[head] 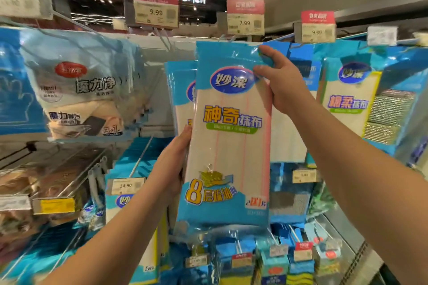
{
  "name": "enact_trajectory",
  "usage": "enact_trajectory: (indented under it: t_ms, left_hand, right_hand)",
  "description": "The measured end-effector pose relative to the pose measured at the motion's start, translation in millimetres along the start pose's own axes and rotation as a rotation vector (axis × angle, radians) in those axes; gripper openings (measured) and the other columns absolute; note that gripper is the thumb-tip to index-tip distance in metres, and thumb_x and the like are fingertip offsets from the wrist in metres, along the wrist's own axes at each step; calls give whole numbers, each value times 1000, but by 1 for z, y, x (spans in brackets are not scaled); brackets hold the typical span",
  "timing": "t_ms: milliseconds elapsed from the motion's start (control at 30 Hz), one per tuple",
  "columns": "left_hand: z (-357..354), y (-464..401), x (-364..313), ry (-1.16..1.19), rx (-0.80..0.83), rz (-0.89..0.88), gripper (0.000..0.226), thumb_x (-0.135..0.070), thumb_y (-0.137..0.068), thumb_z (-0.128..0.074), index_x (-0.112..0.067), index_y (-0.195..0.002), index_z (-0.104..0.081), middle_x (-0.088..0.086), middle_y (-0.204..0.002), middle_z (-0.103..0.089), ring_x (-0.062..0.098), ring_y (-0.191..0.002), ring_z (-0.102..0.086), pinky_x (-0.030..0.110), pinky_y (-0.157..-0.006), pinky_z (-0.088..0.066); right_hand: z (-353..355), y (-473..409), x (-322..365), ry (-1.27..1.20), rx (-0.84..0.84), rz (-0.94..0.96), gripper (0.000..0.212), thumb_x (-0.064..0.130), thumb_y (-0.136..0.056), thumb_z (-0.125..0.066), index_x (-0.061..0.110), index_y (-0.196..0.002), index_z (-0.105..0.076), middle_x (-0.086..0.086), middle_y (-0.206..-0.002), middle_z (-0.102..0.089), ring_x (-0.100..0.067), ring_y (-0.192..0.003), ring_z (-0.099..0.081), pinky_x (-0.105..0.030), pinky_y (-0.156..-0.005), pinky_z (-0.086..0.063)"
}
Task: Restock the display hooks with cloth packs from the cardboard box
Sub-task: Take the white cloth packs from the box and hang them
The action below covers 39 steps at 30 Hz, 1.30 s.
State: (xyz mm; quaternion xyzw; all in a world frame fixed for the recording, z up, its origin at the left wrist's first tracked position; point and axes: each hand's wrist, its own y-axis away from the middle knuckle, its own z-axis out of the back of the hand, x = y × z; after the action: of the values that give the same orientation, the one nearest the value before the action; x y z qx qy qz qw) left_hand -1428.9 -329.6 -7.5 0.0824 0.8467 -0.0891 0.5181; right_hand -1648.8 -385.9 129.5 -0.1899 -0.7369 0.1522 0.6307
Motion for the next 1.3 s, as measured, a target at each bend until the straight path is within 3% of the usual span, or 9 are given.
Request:
enact_trajectory:
  t_ms: [133,300,467,733,833,933,1033,1100,1300]
  left_hand:
    - [-6,-17,-8,-2,-3,-36,55,-53,-88,-55,-22,-131,-64,13,-126,-69,35,-116,-66,55,-100,-50]
    - [-11,-32,-17,4,9,-28,44,-51,-97,-47,-23,-125,-67,11,-121,-72,32,-109,-70,48,-89,-57]
    - [-9,-45,-24,12,13,-32,48,-53,-92,-53,-23,-128,-65,10,-123,-71,33,-110,-70,50,-92,-55]
    - [-4,-54,-28,103,26,5,47,-52,-94,-55,-25,-131,-65,9,-123,-72,33,-111,-69,55,-98,-52]
    - [-4,-55,-26,137,13,49,46,-52,-93,-58,-27,-130,-66,10,-123,-72,35,-110,-70,59,-100,-49]
    - [-5,-57,-26,149,-18,31,41,-49,-94,-60,-24,-125,-68,10,-117,-74,34,-105,-72,57,-97,-51]
    - [-6,-59,-27,126,-42,9,36,-46,-95,-61,-22,-121,-70,8,-110,-76,31,-98,-74,52,-91,-55]
    - [-2,-61,-27,95,-58,-9,38,-46,-94,-62,-21,-122,-68,8,-112,-76,31,-100,-74,53,-92,-55]
    - [13,-77,-27,-44,-155,-101,66,-54,-81,-77,-12,-130,-62,16,-120,-72,37,-109,-70,60,-98,-51]
  right_hand:
    - [-1,-18,3,39,25,22,51,4,-84,-72,28,-127,-57,-6,-137,-54,-31,-101,-70,-50,-85,-59]
    - [-1,-37,-3,-3,7,52,50,-1,-88,-67,20,-131,-54,-9,-130,-59,-27,-94,-72,-44,-81,-60]
    - [-1,-52,-2,-31,25,72,56,-2,-89,-64,14,-140,-49,-11,-124,-66,-33,-102,-70,-44,-81,-60]
    - [-10,-64,-5,-2,-19,12,47,-1,-91,-63,12,-135,-52,-11,-116,-63,-21,-79,-74,-31,-65,-58]
    - [-9,-62,-8,93,-47,-46,49,8,-91,-67,20,-137,-51,-9,-121,-59,-23,-84,-75,-35,-70,-61]
    - [-12,-53,-15,419,-100,-4,51,31,-90,-67,29,-137,-48,0,-126,-58,-19,-97,-71,-43,-87,-59]
    - [-14,-22,-23,687,-144,21,69,50,-86,-65,37,-146,-35,4,-144,-43,-10,-121,-52,-41,-105,-46]
    - [-14,10,-34,716,-123,14,75,50,-87,-68,39,-150,-29,6,-139,-38,-6,-115,-43,-36,-104,-42]
    - [-18,50,-79,769,-106,-85,84,53,-86,-67,48,-153,-17,6,-124,-35,-7,-96,-48,-29,-92,-39]
